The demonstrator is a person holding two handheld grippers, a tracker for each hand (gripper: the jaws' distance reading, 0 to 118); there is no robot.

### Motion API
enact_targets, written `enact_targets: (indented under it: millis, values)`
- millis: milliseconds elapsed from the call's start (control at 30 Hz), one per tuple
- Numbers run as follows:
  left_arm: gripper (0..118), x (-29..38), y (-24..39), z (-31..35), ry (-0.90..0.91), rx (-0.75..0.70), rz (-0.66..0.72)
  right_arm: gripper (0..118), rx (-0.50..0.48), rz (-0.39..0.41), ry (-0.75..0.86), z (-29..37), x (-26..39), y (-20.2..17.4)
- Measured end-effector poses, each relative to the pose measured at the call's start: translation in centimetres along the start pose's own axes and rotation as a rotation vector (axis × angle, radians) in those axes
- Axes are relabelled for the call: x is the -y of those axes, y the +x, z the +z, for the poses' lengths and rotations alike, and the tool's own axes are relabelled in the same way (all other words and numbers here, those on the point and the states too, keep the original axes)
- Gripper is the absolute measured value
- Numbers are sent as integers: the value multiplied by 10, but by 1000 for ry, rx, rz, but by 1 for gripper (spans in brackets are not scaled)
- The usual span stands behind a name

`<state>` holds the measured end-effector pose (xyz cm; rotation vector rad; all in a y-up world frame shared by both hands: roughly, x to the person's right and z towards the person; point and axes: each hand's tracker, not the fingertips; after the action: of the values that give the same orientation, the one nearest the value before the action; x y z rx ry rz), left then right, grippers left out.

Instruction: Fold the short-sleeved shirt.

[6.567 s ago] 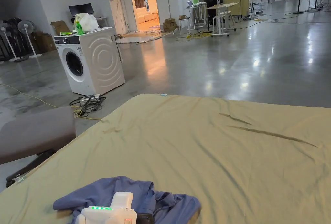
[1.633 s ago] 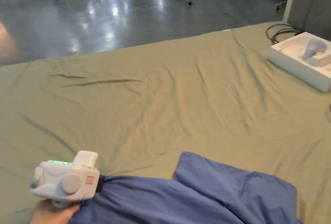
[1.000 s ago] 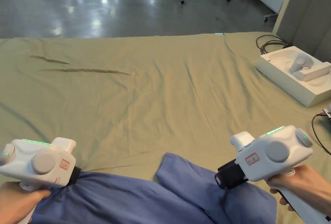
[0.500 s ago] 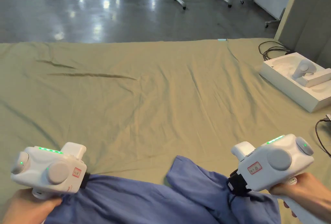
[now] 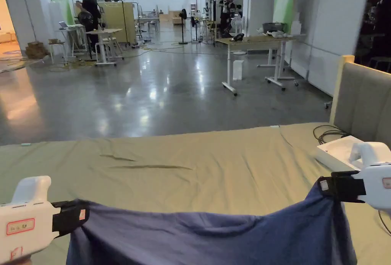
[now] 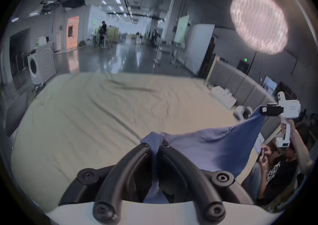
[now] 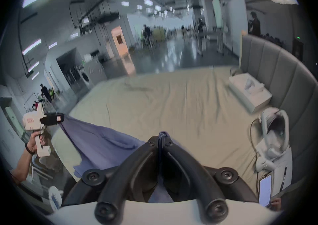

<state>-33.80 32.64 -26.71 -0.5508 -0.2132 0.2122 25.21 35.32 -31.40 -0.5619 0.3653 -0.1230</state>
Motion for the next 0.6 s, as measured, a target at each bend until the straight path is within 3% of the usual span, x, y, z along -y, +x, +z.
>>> enact_targets:
  millis: [100,267,433,567,600]
  values:
    - [6,-31,4,70,150,-6,21,2,1,30,149,47,-28,-19]
    - [6,-82,21,146,280,-88,-39,2,90,85,279,94,-86,-45]
    - [6,-113,26,191,419,-124,-35,2,53,52,394,124,-129,-62]
    - [6,-133,25,208,448,-158,-60,2,78,94,417,136,-159,-77]
    - [6,-138,25,210,467,-167,-80,2,94,105,417,127,-136,-64]
